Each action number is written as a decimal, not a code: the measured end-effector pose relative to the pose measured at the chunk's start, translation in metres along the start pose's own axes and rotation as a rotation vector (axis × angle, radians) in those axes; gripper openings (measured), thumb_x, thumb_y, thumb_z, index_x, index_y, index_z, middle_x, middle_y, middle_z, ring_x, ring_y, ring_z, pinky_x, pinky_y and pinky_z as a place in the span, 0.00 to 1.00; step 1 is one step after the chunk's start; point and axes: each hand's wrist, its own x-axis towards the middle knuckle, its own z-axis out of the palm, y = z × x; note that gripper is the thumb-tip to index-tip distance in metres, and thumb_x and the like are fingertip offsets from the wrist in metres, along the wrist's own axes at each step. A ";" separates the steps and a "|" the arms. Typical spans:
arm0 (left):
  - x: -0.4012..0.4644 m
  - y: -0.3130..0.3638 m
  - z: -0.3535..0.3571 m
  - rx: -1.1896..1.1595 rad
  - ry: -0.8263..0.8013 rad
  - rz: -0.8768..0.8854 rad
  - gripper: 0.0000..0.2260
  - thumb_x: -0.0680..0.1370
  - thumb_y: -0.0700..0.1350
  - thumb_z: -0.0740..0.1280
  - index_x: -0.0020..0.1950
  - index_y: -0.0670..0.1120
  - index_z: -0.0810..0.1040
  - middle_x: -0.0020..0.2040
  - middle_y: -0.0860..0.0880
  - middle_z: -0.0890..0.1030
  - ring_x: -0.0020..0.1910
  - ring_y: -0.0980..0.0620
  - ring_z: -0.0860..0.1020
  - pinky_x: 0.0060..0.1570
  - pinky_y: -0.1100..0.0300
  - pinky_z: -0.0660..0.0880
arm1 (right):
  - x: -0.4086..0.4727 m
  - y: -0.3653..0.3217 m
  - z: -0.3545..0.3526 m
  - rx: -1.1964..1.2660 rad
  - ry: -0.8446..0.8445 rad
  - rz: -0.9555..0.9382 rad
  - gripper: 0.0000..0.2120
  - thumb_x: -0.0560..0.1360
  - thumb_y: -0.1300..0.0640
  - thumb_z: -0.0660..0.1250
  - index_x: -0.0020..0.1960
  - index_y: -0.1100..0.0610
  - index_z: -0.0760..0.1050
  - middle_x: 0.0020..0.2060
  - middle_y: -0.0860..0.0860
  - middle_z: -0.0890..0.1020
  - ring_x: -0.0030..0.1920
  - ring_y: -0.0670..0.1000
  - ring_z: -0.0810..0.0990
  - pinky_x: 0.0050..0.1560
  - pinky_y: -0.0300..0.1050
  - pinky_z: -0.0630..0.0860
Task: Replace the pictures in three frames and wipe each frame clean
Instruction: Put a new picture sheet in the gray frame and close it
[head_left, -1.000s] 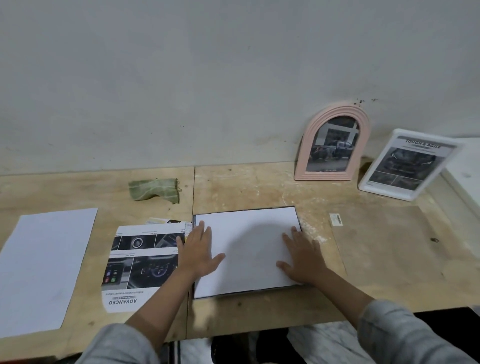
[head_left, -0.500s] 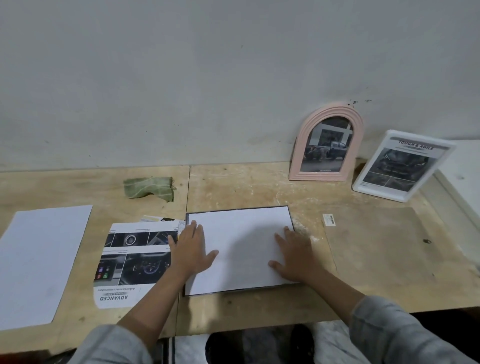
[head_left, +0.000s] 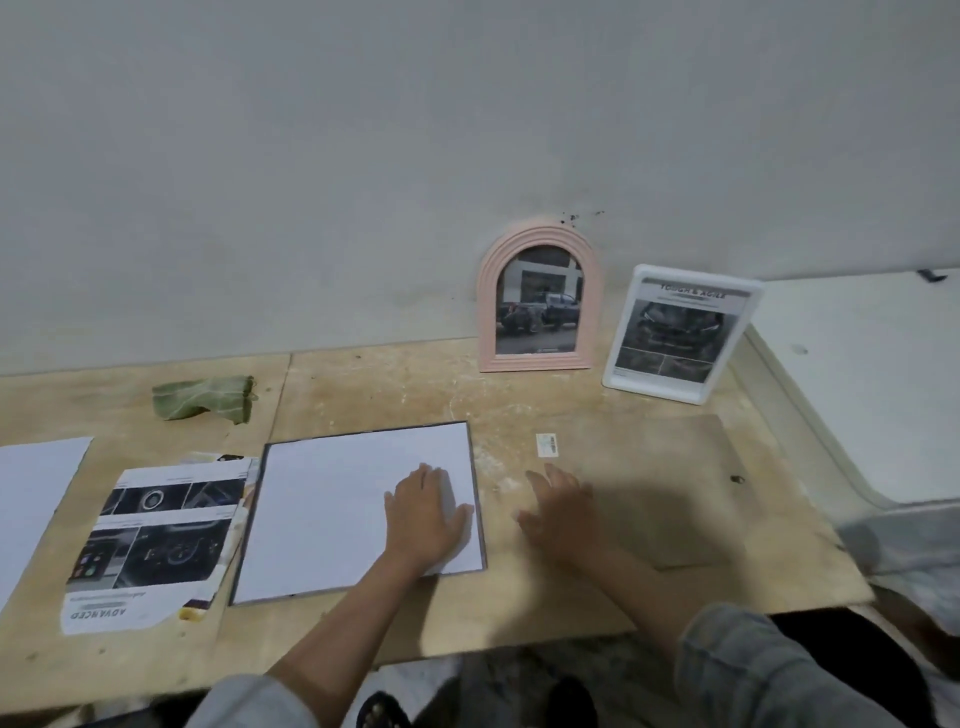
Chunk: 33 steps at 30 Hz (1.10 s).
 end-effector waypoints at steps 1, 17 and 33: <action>-0.002 0.025 0.008 -0.040 0.007 0.027 0.34 0.72 0.65 0.56 0.70 0.43 0.68 0.70 0.45 0.70 0.68 0.45 0.68 0.67 0.47 0.64 | -0.007 0.026 -0.001 0.018 0.004 0.036 0.33 0.67 0.37 0.52 0.58 0.59 0.76 0.53 0.60 0.78 0.50 0.61 0.79 0.49 0.54 0.73; 0.004 0.156 0.092 -0.326 -0.028 -0.181 0.16 0.69 0.54 0.64 0.46 0.42 0.75 0.46 0.42 0.77 0.46 0.42 0.77 0.42 0.55 0.73 | -0.059 0.219 -0.048 0.216 0.008 0.614 0.21 0.72 0.48 0.63 0.61 0.58 0.68 0.57 0.58 0.72 0.57 0.59 0.73 0.55 0.52 0.71; 0.015 0.152 0.053 -0.703 -0.147 -0.532 0.22 0.61 0.49 0.66 0.50 0.40 0.78 0.48 0.43 0.80 0.46 0.46 0.78 0.45 0.56 0.76 | -0.037 0.216 -0.057 0.455 -0.025 0.878 0.30 0.74 0.46 0.63 0.69 0.63 0.63 0.67 0.64 0.64 0.66 0.63 0.65 0.61 0.55 0.69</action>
